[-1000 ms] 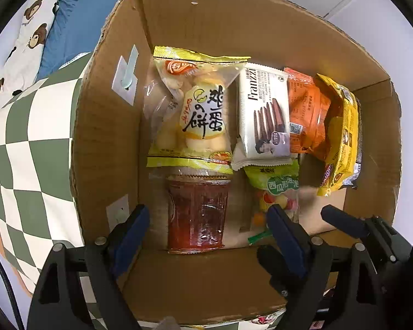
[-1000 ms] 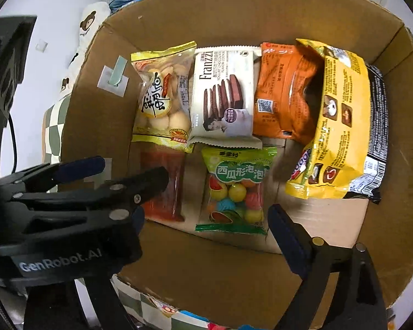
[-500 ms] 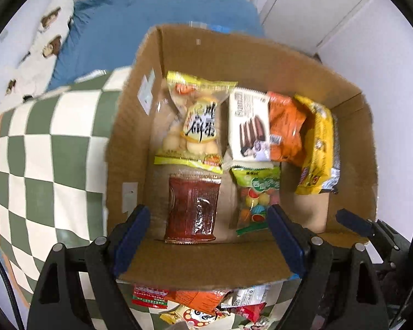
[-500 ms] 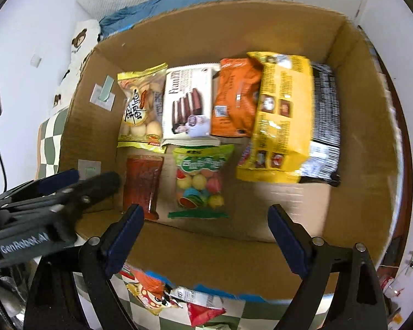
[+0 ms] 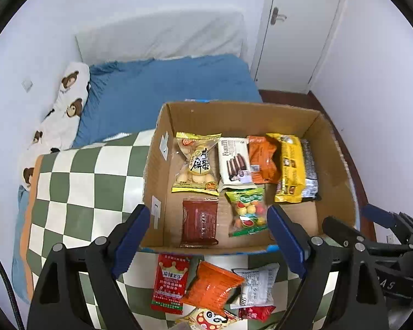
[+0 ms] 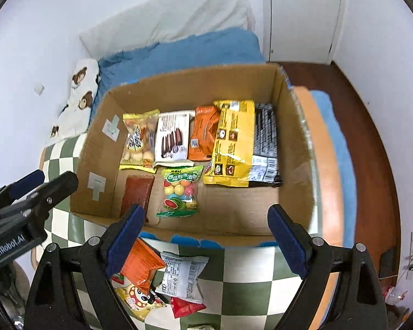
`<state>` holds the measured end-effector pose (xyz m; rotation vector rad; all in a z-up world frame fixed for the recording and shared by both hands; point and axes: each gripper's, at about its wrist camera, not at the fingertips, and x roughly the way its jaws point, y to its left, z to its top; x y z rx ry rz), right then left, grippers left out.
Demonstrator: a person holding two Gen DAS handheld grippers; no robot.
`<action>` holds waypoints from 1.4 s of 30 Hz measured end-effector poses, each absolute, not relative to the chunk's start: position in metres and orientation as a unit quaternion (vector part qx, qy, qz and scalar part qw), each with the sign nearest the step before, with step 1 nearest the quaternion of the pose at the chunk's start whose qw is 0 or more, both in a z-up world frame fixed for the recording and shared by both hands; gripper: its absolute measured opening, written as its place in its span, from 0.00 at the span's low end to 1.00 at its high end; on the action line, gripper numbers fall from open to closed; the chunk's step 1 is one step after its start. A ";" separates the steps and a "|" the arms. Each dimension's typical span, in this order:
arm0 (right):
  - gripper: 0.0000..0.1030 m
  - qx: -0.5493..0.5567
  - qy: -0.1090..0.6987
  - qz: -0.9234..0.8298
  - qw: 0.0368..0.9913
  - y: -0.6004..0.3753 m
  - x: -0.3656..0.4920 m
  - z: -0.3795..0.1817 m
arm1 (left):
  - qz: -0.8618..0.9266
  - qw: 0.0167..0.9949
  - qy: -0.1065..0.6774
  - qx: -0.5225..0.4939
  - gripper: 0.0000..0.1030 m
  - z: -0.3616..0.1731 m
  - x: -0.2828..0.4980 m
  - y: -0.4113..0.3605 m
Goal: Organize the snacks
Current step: 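Withdraw both tools from the box toward the remaining snacks, then grasp orange chip bag with left tool while right tool grasps white wrapped packet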
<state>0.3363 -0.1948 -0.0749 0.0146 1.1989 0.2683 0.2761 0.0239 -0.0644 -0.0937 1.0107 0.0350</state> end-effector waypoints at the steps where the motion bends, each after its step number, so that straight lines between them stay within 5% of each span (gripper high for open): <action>1: 0.90 0.008 0.555 0.126 0.822 -0.198 0.331 -0.068 | 0.017 0.878 0.477 -0.043 0.84 -0.059 0.270 0.022; 17: 0.90 0.039 0.505 0.141 0.850 -0.229 0.258 0.000 | 0.017 0.895 0.441 -0.058 0.84 -0.028 0.190 0.018; 29: 0.90 0.096 0.661 0.140 0.731 -0.209 0.243 -0.170 | 0.066 0.806 0.587 -0.032 0.84 -0.165 0.184 0.048; 35: 0.78 0.082 0.690 0.127 0.707 -0.177 0.255 -0.235 | 0.066 0.788 0.612 -0.023 0.84 -0.190 0.186 0.058; 39: 0.55 0.049 0.698 0.121 0.704 -0.166 0.258 -0.254 | 0.034 0.778 0.627 -0.007 0.84 -0.199 0.199 0.047; 42: 0.53 0.041 0.699 0.118 0.705 -0.179 0.255 -0.249 | -0.023 0.756 0.654 0.004 0.84 -0.211 0.214 0.026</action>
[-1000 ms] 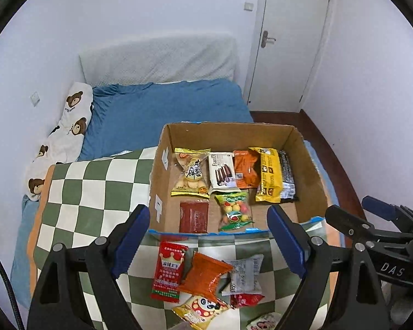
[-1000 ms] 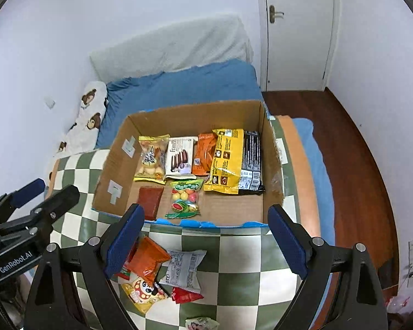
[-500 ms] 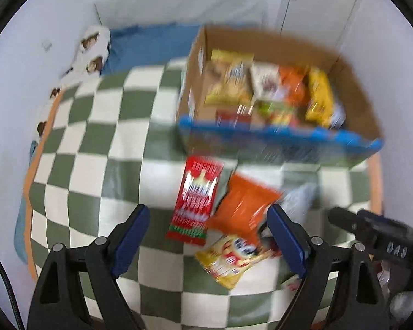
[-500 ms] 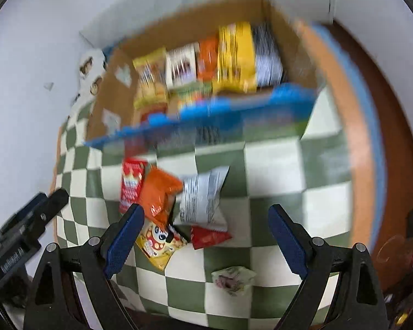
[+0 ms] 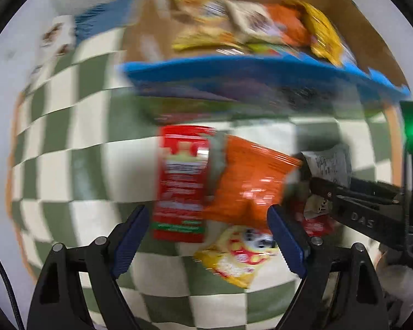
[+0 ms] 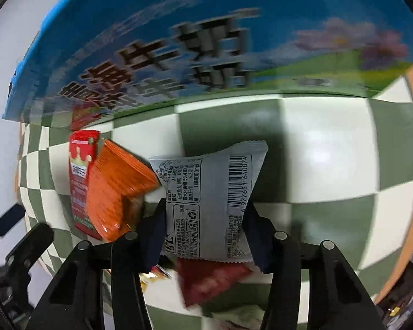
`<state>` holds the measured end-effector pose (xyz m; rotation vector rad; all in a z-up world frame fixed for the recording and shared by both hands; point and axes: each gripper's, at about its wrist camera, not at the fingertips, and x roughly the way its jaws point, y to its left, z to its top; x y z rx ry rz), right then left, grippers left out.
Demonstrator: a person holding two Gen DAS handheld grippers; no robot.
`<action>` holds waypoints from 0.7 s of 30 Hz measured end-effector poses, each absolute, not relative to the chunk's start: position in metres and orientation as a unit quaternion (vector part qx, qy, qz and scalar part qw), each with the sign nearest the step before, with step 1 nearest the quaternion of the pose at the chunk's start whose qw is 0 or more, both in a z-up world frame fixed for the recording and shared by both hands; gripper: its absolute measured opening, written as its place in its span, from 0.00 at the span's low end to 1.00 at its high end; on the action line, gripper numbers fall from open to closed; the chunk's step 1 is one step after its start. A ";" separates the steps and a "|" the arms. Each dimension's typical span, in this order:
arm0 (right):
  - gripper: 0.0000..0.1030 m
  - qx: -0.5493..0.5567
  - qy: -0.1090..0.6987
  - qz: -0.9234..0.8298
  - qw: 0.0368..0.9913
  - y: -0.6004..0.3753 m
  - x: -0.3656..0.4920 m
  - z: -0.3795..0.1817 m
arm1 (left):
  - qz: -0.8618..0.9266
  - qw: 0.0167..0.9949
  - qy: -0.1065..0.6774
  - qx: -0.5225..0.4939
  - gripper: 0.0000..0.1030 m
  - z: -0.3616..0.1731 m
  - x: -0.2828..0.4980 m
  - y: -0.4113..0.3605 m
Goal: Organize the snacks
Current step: 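Grasp orange chip bag with left tool while right tool grasps white wrapped packet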
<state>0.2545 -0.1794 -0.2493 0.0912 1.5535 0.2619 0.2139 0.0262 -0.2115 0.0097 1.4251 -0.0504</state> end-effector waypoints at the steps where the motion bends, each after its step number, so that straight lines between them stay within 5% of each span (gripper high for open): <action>1: 0.53 0.041 0.700 0.116 0.703 -0.187 0.253 -0.247 | -0.036 0.749 0.662 0.011 0.84 -0.216 0.219 0.019; 7: 0.53 0.028 0.716 0.107 0.689 -0.230 0.248 -0.239 | -0.083 0.703 0.705 0.043 0.84 -0.254 0.245 -0.009; 10: 0.53 0.026 0.723 0.104 0.683 -0.245 0.244 -0.240 | -0.075 0.695 0.714 0.045 0.60 -0.262 0.244 -0.015; 21: 0.56 0.066 0.742 0.107 0.658 -0.259 0.227 -0.259 | -0.034 0.675 0.724 -0.136 0.59 -0.281 0.217 0.004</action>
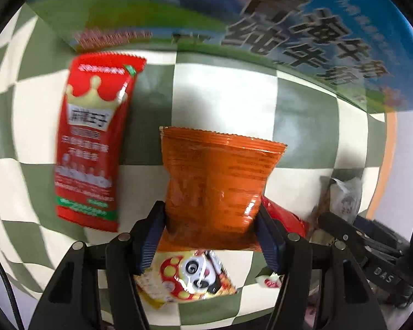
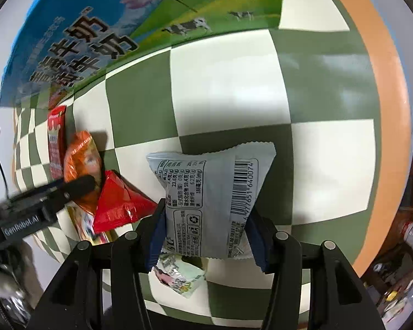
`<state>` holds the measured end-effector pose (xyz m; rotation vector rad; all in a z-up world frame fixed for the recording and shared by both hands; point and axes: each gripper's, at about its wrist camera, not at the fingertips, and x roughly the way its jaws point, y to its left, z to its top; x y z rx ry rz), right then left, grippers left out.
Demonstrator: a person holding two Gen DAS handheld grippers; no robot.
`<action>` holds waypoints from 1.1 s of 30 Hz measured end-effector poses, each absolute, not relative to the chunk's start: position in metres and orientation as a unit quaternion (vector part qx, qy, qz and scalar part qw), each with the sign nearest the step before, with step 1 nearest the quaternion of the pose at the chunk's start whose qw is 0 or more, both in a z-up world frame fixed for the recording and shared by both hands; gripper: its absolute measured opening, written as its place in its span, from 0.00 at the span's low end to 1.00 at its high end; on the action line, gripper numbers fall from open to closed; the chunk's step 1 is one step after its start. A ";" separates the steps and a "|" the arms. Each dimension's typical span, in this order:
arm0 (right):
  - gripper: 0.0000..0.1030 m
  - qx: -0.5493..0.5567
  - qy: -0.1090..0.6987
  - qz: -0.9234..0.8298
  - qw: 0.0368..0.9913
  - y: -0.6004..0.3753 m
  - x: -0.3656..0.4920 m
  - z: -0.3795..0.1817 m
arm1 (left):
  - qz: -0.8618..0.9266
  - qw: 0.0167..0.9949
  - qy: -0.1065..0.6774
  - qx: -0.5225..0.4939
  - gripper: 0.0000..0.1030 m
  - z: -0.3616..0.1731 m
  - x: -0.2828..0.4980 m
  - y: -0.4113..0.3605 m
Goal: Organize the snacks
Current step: 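Carry both packets into the box and open both tools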
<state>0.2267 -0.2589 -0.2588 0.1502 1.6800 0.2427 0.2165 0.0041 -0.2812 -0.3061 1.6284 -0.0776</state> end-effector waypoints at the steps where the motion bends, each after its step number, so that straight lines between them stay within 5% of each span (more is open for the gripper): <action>1: 0.60 0.080 0.744 0.103 0.655 -0.261 0.228 -0.261 | -0.032 0.673 0.727 -0.137 0.59 -0.286 0.218 0.004; 9: 0.68 0.085 0.738 0.090 0.664 -0.243 0.223 -0.271 | -0.020 0.707 0.700 -0.098 0.52 -0.282 0.219 -0.014; 12: 0.52 0.071 0.727 0.075 0.679 -0.229 0.218 -0.275 | -0.015 0.716 0.691 -0.097 0.49 -0.273 0.209 -0.014; 18: 0.48 0.114 0.701 0.098 0.698 -0.226 0.207 -0.257 | -0.016 0.745 0.658 -0.110 0.48 -0.229 0.182 -0.017; 33: 0.47 0.145 0.600 0.217 0.756 -0.207 0.253 -0.091 | -0.066 0.821 0.546 -0.153 0.49 -0.072 0.251 -0.008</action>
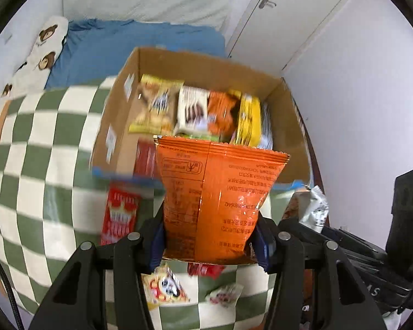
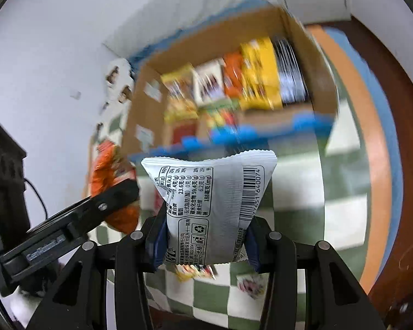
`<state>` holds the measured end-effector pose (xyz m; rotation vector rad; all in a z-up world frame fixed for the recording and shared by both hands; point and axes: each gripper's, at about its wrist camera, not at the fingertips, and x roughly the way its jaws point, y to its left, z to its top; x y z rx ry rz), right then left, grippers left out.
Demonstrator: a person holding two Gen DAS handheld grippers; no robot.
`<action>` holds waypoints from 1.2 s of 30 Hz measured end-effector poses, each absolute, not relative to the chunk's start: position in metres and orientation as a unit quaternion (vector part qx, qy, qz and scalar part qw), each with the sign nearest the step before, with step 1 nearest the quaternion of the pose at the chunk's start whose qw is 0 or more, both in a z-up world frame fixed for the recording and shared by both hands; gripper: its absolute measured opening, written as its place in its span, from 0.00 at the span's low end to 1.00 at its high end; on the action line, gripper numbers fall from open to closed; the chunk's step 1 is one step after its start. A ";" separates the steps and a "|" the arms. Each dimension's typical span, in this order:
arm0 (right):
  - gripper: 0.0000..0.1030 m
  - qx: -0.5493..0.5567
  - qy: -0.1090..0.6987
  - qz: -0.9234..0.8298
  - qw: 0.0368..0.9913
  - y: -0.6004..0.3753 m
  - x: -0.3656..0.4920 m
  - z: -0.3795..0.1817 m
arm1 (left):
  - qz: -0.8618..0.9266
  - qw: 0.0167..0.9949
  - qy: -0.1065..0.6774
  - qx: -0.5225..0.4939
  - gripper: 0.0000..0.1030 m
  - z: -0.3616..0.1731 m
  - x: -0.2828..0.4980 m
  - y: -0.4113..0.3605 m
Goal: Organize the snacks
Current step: 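Carry both packets into the box and open both tools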
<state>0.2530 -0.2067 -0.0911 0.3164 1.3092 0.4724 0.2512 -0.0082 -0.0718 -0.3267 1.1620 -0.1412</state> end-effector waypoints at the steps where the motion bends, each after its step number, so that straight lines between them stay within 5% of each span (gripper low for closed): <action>1: 0.47 0.142 0.593 0.219 0.762 -0.205 0.263 -0.080 | -0.066 0.821 0.545 -0.154 0.49 -0.069 0.257 -0.010; 8: 0.47 0.099 0.580 0.197 0.784 -0.218 0.330 -0.056 | -0.058 0.798 0.583 -0.144 0.49 -0.078 0.323 -0.001; 24: 0.47 0.052 0.649 0.137 0.747 -0.210 0.415 -0.145 | -0.035 0.708 0.685 -0.170 0.49 -0.195 0.393 0.008; 27: 0.49 0.030 0.671 0.133 0.729 -0.208 0.419 -0.164 | -0.046 0.697 0.698 -0.159 0.60 -0.209 0.396 0.004; 29: 0.60 0.018 0.697 0.129 0.705 -0.206 0.421 -0.181 | -0.043 0.698 0.700 -0.141 0.85 -0.215 0.396 0.002; 36: 0.85 0.001 0.713 0.144 0.686 -0.191 0.419 -0.196 | -0.033 0.706 0.693 -0.146 0.85 -0.217 0.394 0.011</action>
